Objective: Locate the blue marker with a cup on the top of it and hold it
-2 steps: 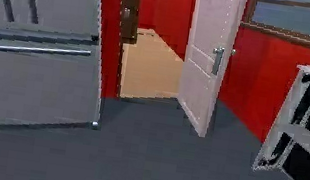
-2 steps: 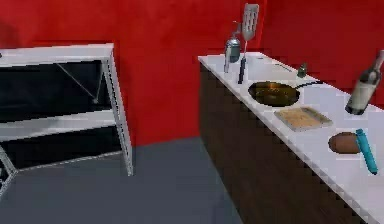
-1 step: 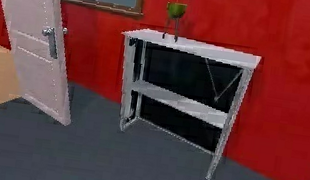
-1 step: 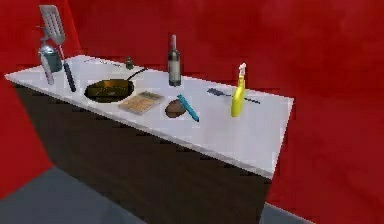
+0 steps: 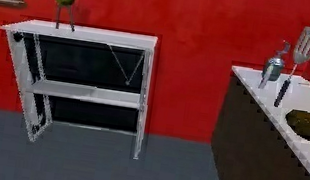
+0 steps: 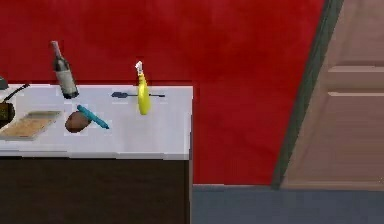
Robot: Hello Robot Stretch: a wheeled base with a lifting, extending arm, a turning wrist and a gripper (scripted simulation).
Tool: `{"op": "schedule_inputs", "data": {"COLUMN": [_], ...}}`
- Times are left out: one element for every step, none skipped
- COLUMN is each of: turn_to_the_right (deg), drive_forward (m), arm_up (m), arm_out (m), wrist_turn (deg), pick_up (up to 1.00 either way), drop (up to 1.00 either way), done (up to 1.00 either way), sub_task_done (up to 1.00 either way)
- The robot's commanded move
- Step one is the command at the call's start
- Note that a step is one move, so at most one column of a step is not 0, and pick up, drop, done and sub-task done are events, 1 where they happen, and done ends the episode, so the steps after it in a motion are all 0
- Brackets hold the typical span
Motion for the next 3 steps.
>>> {"op": "schedule_inputs", "data": {"turn_to_the_right": [0.0, 45.0, 45.0], "drive_forward": [0.3, 0.0, 0.0], "arm_up": [0.0, 0.0, 0.0], "arm_out": [0.0, 0.0, 0.0], "wrist_turn": [0.0, 0.0, 0.0], "pick_up": [0.0, 0.0, 0.0], "drop": [0.0, 0.0, 0.0], "done": [0.0, 0.0, 0.0], "sub_task_done": [0.0, 0.0, 0.0]}}
